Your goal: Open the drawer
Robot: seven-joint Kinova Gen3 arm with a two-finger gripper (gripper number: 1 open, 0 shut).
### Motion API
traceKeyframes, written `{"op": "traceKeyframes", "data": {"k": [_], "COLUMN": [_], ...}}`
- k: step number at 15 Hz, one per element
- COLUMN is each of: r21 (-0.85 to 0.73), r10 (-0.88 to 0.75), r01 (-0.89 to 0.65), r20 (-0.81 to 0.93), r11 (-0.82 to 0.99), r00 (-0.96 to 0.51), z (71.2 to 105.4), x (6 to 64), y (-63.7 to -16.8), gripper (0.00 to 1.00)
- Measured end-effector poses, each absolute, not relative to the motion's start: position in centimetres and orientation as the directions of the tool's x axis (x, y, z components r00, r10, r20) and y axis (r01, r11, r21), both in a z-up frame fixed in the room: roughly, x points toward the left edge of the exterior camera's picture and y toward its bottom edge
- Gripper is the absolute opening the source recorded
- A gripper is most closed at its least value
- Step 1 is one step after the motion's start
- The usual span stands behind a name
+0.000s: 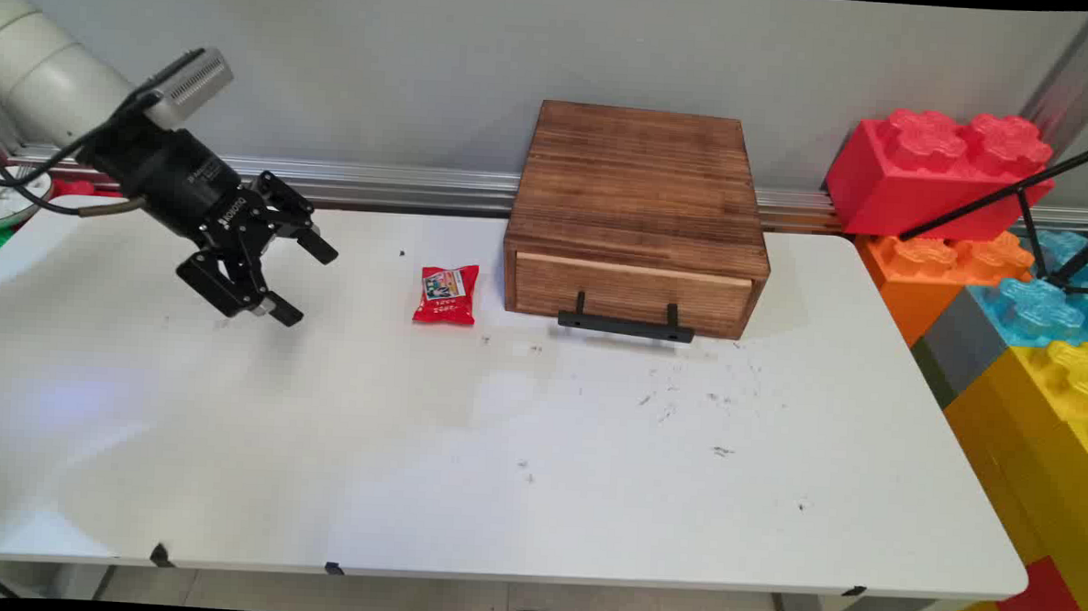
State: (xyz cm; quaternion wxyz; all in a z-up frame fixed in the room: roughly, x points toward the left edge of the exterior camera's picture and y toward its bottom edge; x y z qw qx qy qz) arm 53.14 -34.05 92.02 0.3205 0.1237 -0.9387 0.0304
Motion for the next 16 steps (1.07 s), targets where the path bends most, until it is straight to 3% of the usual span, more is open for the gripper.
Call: {"op": "traceKeyframes", "data": {"k": [9,16], "r21": [0.005,-0.057], "r10": [-0.217,-0.192], "r01": [-0.290,-0.286], "r20": [0.675,0.615], "r11": [0.957,0.957], "r00": [-0.705,-0.765], "z": [96.0,93.1], "x": [43.9,35.2], "y": [-37.4,-41.9], "gripper": [1.00,1.00]}}
